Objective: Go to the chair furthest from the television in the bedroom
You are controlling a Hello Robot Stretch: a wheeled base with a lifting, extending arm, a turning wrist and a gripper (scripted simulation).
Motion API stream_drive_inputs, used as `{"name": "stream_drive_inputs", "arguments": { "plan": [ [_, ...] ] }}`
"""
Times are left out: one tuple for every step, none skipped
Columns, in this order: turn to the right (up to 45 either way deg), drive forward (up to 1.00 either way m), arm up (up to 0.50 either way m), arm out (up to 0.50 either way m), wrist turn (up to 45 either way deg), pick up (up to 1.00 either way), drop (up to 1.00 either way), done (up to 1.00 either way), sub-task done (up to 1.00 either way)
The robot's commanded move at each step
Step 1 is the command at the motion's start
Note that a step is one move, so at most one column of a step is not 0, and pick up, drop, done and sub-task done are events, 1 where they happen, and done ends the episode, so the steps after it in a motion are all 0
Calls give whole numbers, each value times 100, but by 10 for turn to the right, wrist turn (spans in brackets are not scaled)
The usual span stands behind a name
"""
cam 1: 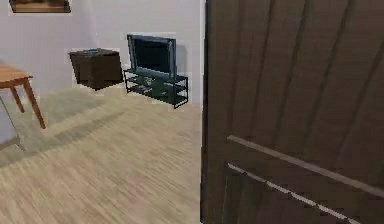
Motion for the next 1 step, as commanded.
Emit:
{"name": "stream_drive_inputs", "arguments": {
  "plan": [
    [0, 30, 0, 0, 0, 0, 0, 0, 0]
  ]
}}
